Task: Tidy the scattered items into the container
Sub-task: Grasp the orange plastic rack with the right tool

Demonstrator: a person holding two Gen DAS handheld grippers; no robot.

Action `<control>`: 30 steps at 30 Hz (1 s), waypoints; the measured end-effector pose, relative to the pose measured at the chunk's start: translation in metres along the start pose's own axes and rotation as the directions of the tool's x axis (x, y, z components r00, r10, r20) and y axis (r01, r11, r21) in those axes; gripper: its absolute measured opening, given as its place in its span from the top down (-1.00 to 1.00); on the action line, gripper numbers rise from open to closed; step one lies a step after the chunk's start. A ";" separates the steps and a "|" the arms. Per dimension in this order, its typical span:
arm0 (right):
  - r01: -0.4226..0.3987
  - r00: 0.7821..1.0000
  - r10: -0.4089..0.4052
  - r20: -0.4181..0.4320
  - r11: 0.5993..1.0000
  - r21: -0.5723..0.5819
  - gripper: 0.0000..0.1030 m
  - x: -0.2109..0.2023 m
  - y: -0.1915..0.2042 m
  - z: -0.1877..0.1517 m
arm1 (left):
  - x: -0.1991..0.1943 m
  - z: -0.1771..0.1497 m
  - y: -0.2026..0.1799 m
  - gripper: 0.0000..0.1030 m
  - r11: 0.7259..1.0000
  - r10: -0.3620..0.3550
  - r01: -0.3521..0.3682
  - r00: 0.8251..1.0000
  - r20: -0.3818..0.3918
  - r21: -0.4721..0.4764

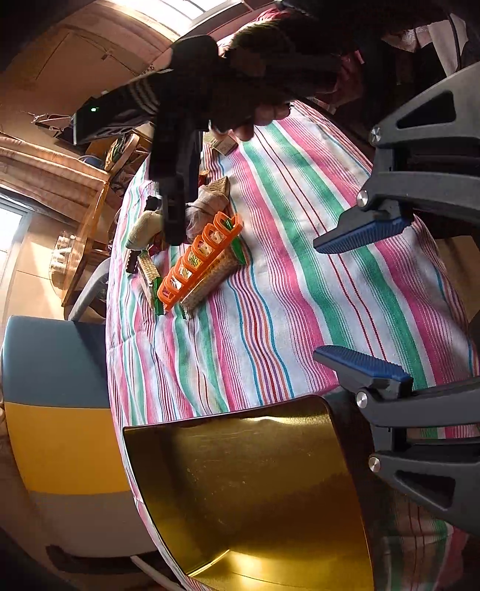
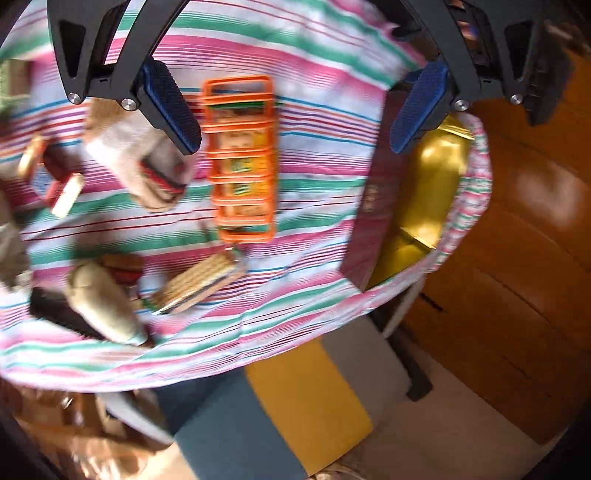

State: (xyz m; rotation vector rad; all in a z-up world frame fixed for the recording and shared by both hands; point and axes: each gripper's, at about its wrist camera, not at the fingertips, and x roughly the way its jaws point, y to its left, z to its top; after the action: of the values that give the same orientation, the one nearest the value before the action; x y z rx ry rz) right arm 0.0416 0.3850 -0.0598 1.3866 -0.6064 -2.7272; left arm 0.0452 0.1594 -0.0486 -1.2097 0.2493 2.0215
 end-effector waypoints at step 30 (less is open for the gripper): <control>-0.394 0.904 0.409 -0.127 0.911 0.124 -0.99 0.001 -0.010 -0.031 | -0.001 0.007 0.000 -0.07 0.999 -0.022 0.022 1.000 -0.001 -0.029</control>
State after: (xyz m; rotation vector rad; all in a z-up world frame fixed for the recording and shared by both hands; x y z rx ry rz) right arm 0.0666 0.3839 -0.0800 1.2954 -0.9077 -2.2747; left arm 0.0413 0.1623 -0.0441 -1.2264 0.2071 2.0120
